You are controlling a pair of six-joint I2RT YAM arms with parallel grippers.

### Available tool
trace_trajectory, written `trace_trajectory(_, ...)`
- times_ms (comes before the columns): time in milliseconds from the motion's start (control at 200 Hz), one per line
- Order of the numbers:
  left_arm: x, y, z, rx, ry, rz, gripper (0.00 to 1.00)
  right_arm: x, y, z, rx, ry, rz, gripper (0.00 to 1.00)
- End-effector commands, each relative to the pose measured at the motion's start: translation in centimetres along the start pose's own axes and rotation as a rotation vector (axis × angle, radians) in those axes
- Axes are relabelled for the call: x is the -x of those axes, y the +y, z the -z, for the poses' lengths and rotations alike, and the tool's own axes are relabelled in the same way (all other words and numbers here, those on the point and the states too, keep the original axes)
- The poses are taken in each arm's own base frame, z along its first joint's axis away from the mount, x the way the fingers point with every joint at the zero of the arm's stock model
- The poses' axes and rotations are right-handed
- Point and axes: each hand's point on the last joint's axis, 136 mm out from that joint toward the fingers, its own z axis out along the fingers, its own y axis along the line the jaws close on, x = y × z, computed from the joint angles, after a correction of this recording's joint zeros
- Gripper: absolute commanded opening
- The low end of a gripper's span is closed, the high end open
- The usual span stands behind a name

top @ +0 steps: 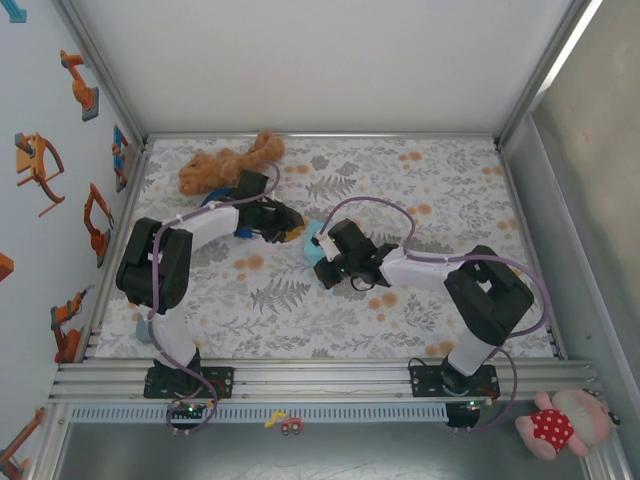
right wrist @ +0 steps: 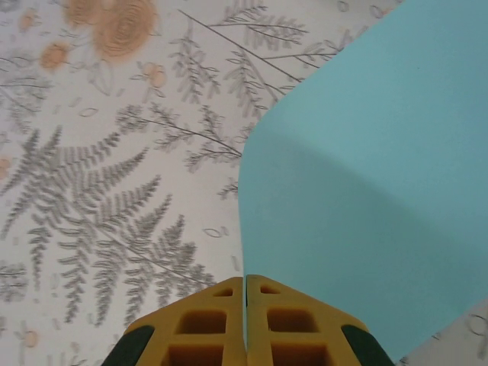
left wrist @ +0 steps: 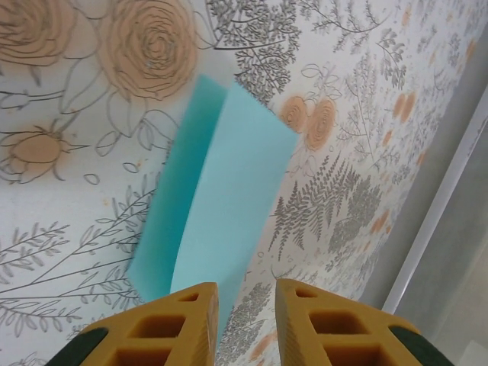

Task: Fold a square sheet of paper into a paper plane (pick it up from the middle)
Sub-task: Third fold the triangle at the center of the table.

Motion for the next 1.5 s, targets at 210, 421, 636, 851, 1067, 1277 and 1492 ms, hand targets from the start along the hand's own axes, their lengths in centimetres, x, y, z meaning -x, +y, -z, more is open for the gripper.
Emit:
trace_trajectory(210, -0.9, -0.1, -4.3, 0.037, 0.091, -0.043, 0.23, -0.3, 2.1, -0.3, 0.161, 0.006, -0.072, 0.00)
trace_trajectory(421, -1.0, 2.7, -6.0, 0.153, 0.131, -0.020, 0.19, -0.7, 1.2, -0.5, 0.152, 0.024, -0.118, 0.00)
trace_trajectory(636, -1.6, 4.9, -6.6, 0.229, 0.164, -0.010, 0.17, -0.8, 0.0, -1.2, 0.134, 0.047, -0.189, 0.00)
trace_trajectory(851, -1.9, 5.8, -6.9, 0.258, 0.182, -0.009, 0.14, -0.7, -1.2, -1.6, 0.109, 0.052, -0.237, 0.00)
trace_trajectory(1067, -1.9, 5.8, -7.1, 0.256, 0.186, -0.016, 0.14, -0.9, -1.8, -1.7, 0.082, 0.062, -0.249, 0.00)
trace_trajectory(1277, -2.0, 5.7, -7.2, 0.252, 0.192, -0.021, 0.13, -0.7, -2.0, -1.9, 0.072, 0.071, -0.252, 0.00)
trace_trajectory(1492, -2.2, 5.8, -7.3, 0.254, 0.200, -0.023, 0.12, -0.8, -2.3, -2.1, 0.060, 0.081, -0.256, 0.00)
